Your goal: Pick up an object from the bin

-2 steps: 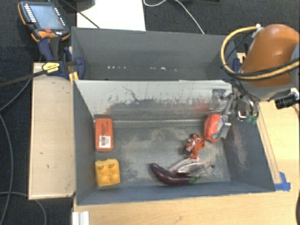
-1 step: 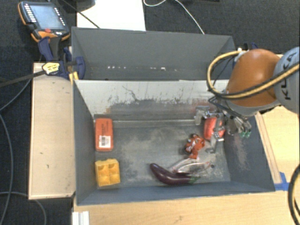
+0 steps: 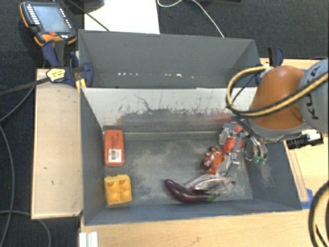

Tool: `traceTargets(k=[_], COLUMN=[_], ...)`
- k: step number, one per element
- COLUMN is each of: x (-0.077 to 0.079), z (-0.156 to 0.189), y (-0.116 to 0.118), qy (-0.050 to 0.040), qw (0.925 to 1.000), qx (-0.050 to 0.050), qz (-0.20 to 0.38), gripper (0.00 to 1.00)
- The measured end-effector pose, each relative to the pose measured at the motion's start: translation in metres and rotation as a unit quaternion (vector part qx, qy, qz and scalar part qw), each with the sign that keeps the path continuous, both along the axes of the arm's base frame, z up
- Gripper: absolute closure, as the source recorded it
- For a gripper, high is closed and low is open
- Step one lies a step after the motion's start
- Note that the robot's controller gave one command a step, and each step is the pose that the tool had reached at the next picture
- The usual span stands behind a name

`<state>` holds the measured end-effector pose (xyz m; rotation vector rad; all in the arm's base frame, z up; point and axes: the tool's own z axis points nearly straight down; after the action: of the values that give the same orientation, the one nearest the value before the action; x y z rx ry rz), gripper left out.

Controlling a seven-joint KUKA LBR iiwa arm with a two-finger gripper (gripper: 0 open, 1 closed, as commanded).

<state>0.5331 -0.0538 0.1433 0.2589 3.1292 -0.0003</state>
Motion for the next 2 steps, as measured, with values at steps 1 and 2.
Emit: traceTargets(k=[1,2], x=[0.0563,0.0564], z=[-0.0637,-0.0636], y=[-0.0025,-0.0025], qy=[-0.0067,-0.0068], qw=[0.9891,0.9891], qx=[-0.001,-0.001], qz=[0.147,0.147], gripper=[1.0,1.0])
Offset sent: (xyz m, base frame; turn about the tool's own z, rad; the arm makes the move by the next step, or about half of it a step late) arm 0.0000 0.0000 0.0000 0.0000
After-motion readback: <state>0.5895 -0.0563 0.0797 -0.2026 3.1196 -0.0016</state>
